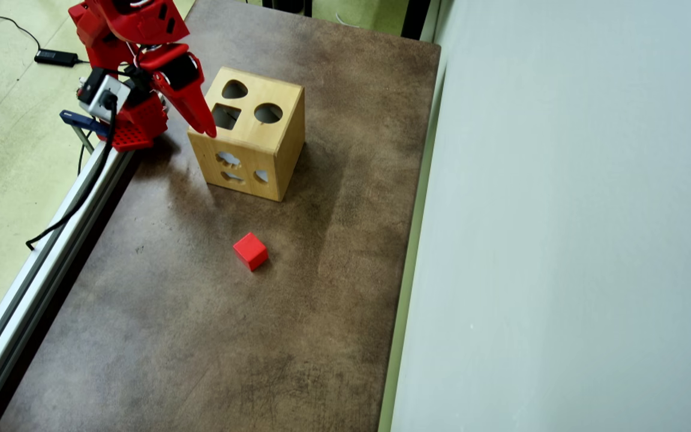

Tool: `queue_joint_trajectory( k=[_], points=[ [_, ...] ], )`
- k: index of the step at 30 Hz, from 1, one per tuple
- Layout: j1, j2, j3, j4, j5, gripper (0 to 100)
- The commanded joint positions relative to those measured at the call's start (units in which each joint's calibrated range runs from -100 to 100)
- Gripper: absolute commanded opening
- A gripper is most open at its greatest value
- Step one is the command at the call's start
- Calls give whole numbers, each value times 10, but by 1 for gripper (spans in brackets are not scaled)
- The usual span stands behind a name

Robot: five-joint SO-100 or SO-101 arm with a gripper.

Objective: Pick and place the red cube on the square hole

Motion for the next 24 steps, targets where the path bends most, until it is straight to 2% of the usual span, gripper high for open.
queue_joint_trajectory(
  k=[1, 24],
  points=[
    [2, 0, -12, -27, -2, 14],
    [2, 1, -7, -22, 3, 14]
  ],
)
